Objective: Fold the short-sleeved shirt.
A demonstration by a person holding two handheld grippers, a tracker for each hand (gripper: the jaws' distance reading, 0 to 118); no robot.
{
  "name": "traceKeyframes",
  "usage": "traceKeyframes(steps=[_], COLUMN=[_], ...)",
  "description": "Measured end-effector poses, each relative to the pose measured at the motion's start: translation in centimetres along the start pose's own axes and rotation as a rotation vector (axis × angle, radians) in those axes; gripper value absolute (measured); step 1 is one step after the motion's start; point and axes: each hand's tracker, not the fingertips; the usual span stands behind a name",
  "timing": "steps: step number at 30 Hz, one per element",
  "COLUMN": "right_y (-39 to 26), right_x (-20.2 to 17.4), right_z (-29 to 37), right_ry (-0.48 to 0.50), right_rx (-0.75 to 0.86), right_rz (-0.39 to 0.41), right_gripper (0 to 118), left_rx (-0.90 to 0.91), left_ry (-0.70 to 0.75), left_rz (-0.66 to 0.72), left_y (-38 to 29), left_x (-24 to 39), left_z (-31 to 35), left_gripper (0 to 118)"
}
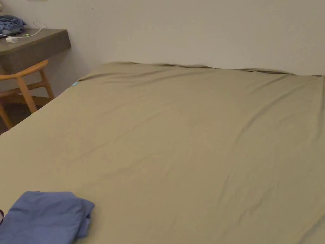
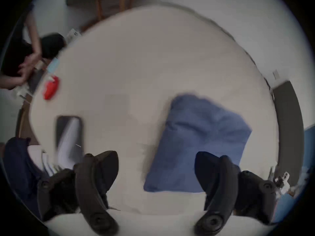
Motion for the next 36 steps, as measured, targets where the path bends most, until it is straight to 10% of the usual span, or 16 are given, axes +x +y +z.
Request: traceKeyframes(steps=[3, 5, 9, 15, 24, 36], right_y=[0.6, 1.2, 2.5, 3.0, 6.0, 8.2], right_x=[-0.9, -1.4, -2.4, -3.6, -6.6, -7.2], right_z=[1.6, 2.9, 5.6, 8.2, 11.1, 12.5], right_ry=[-0.032, -0.093, -0.187, -0.462, -0.873, -0.905], right_rx=[0.034, 0.056, 0.113, 0.177, 0.568, 0.710], right_rz=[0.044, 0.085, 0.168, 0.236, 0.482, 0.471], right_gripper=[3, 3, 3, 3, 3, 3], left_rx=[0.250, 0.357, 0.505, 0.605, 0.869, 0.943], left_ry=[-0.006, -0.099, -0.190, -0.355, -0.214, -0.233], left_rz=[-0.059, -0.163, -0.354, -0.338, -0.457, -0.379], left_y=[-1.3, -3.5, -10.4, -20.0, -22.4, -19.9], left_x=[3.7, 8.4, 20.7, 36.2, 48.9, 49.9], left_z=[5.4, 8.0, 10.1, 7.8, 9.9, 11.8], left_gripper=[53, 19, 0, 0, 0, 0])
